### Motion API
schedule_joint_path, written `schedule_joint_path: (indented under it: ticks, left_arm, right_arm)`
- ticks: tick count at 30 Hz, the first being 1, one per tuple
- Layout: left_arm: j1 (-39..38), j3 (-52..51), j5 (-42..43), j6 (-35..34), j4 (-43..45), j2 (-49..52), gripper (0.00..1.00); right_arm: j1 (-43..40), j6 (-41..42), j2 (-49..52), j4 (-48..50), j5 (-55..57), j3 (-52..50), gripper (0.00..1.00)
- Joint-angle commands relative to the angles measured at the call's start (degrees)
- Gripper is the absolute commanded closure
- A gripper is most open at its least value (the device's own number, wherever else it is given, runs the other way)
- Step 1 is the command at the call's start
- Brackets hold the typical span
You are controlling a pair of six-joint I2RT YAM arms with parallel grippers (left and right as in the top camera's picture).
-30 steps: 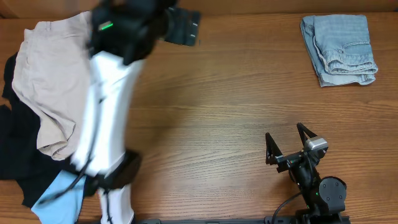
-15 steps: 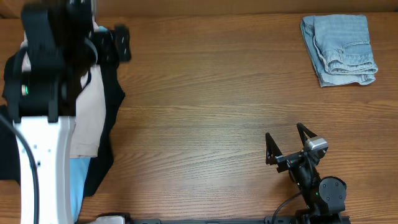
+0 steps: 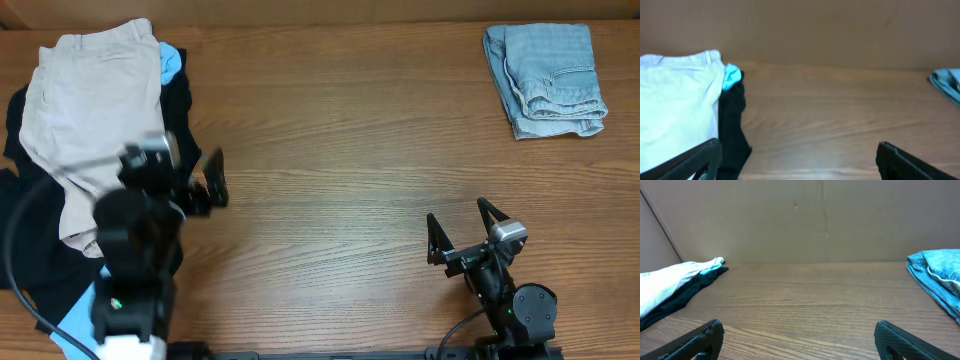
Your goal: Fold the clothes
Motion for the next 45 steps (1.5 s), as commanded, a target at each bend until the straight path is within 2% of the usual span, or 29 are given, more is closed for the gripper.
schedule_joint_path:
  ticks: [1, 5, 9, 18, 20, 23, 45]
  left_arm:
    - [0.5, -10.4, 0.4, -2.1, 5.9, -7.9, 0.00]
    - [0.5, -20.2, 0.4, -2.6, 11.1, -17.0, 0.00]
    - [0.6, -26.4, 0.0, -2.7, 12.1, -26.1, 0.00]
    - [1.7, -33.2, -0.3, -3.0, 11.8, -39.3, 0.00]
    - [2.3, -33.2, -0.2, -3.0, 8.7, -41.4, 0.00]
    - [3.3, -33.2, -0.2, -3.0, 4.7, -41.7, 0.00]
    - [3.3, -33.2, -0.4, -3.0, 5.1, -41.6, 0.00]
  right_arm:
    - [-0.1, 0.2, -0.5, 0.3, 0.3, -0.6, 0.00]
    - [-0.1, 0.2, -0.5, 0.3, 0.3, -0.6, 0.00]
    - [-0.1, 0.2, -0.5, 0.3, 0.3, -0.6, 0.00]
    - [-0.1, 0.2, -0.5, 0.3, 0.3, -0.6, 0.00]
    - [-0.1, 0.2, -0.5, 0.3, 0.3, -0.6, 0.00]
    - [-0.1, 0.2, -0.5, 0.3, 0.3, -0.6, 0.00]
    - [-0.1, 0.2, -0.5, 0.3, 0.3, -0.6, 0.00]
